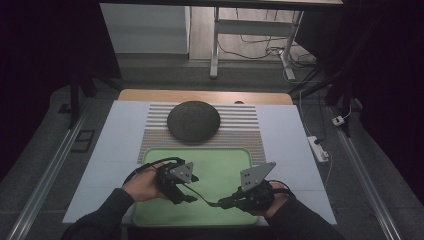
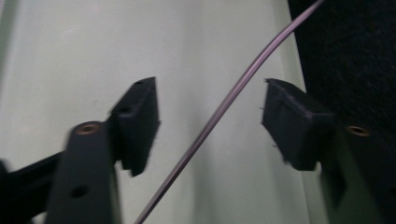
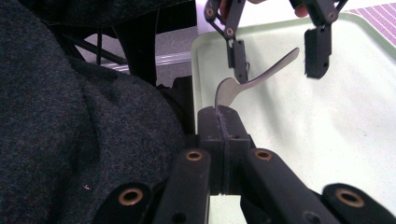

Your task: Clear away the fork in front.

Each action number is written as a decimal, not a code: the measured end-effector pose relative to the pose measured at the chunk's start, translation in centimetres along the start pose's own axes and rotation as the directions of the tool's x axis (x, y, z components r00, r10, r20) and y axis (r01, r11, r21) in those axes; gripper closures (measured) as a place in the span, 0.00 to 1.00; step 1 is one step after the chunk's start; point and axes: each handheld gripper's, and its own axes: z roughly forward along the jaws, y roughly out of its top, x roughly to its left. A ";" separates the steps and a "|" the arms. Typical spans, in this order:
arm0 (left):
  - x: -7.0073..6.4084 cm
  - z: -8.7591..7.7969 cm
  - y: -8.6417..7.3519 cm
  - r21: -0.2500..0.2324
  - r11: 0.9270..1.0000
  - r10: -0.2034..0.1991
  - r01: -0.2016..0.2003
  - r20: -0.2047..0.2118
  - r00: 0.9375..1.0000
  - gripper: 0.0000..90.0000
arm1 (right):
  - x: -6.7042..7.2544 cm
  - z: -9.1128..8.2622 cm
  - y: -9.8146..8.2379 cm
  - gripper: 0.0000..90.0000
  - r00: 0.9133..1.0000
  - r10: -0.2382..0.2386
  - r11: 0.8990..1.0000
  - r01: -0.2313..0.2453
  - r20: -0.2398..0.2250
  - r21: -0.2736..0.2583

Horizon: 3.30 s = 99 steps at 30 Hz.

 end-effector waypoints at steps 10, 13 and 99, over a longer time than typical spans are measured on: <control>-0.5 0.0 0.1 0.023 0.993 0.119 -0.119 0.004 0.993 0.71 | 0.0 -0.1 0.1 1.00 1.000 -0.006 1.000 0.006 -0.025 0.005; -0.5 0.0 0.0 0.024 0.990 0.136 -0.136 0.004 0.991 0.78 | 0.0 -0.1 0.1 1.00 0.999 -0.008 1.000 0.008 -0.033 0.011; -1.1 -2.3 -9.3 -0.003 0.439 -0.870 0.898 -0.250 0.425 0.96 | 3.5 -6.3 -7.9 0.00 0.735 0.347 0.928 -0.357 0.582 -0.103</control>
